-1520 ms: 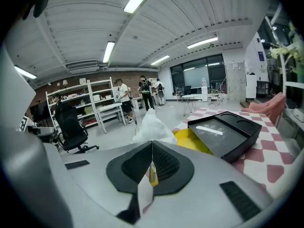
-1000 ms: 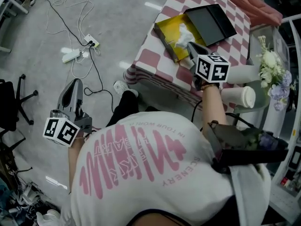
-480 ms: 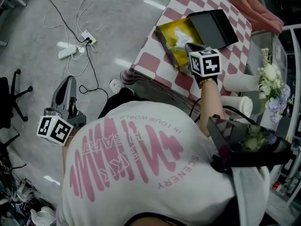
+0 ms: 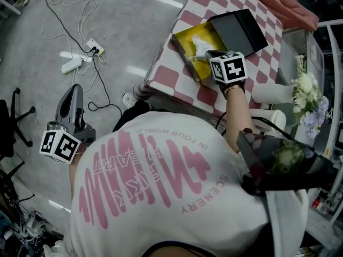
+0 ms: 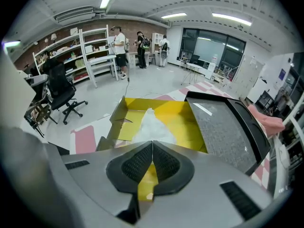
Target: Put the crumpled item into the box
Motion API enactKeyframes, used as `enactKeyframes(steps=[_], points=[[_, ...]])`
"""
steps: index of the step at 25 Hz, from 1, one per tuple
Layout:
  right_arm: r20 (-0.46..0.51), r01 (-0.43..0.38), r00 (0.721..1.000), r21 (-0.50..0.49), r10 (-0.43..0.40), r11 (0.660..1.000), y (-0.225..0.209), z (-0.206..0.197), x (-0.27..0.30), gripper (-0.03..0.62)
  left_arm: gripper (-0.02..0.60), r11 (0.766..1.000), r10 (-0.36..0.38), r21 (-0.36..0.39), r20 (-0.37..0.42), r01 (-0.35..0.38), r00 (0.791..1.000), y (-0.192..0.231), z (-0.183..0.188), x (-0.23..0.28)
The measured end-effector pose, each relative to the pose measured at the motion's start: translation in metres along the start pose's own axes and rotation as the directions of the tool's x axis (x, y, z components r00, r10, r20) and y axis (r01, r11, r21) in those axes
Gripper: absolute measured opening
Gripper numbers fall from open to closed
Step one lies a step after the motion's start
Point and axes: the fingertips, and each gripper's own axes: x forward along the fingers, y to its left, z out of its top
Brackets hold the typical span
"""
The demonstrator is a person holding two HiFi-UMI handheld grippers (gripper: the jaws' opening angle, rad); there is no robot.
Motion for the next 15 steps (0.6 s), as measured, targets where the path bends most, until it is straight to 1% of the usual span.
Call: enactKeyframes(steps=[6, 15], points=[[-0.049, 0.000, 0.999, -0.016, -0.001, 1.000, 0.000, -0.005, 0.004, 0.006, 0.008, 1.000, -0.020, 0.007, -0.006, 0.020, 1.000, 0.005, 0.007, 0.014], [-0.063, 0.015, 0.998, -0.010, -0.016, 1.000, -0.003, -0.007, 0.005, 0.007, 0.008, 1.000, -0.013, -0.006, -0.018, 0.013, 1.000, 0.011, 0.002, 0.014]])
